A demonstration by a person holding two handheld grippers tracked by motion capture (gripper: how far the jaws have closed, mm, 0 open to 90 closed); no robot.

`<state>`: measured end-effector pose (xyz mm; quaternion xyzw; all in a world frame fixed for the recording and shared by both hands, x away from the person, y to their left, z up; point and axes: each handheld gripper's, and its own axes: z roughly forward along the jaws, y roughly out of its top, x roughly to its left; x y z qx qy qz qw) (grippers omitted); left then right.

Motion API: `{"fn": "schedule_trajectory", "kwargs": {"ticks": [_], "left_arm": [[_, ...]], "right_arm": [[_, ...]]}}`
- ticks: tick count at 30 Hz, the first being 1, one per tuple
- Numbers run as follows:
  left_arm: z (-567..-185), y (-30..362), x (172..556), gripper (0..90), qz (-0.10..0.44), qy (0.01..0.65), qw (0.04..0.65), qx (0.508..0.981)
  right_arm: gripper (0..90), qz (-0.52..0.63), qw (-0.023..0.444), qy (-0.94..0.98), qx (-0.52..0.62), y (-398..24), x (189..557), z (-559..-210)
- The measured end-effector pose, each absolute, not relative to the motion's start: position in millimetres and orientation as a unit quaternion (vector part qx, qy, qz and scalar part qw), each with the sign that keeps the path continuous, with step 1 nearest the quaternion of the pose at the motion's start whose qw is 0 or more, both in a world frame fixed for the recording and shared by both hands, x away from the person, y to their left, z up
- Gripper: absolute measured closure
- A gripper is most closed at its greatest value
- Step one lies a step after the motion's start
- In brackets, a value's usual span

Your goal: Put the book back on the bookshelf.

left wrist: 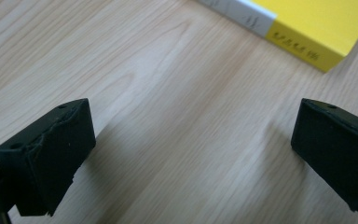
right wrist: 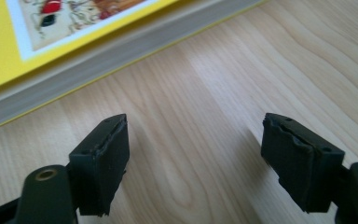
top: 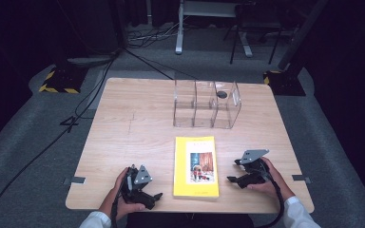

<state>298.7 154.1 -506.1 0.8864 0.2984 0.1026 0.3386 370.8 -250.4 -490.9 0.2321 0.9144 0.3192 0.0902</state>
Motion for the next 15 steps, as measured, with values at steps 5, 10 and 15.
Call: {"fn": "schedule_trajectory", "kwargs": {"ticks": [5, 10, 15], "left_arm": [[-506, 141, 300, 0.1, 0.102, 0.291, 0.339, 0.889], [-506, 133, 301, 0.2, 0.101, 0.292, 0.339, 0.888], [-506, 131, 303, 0.2, 0.1, 0.289, 0.339, 0.89]], "right_arm": [[19.7, 0.297, 0.07, 0.929, 0.208, -236, 376, -488], [18.3, 0.278, 0.058, 0.941, 0.186, -221, 376, -486], [15.9, 0.26, 0.045, 0.953, 0.149, -211, 370, -484]]}}
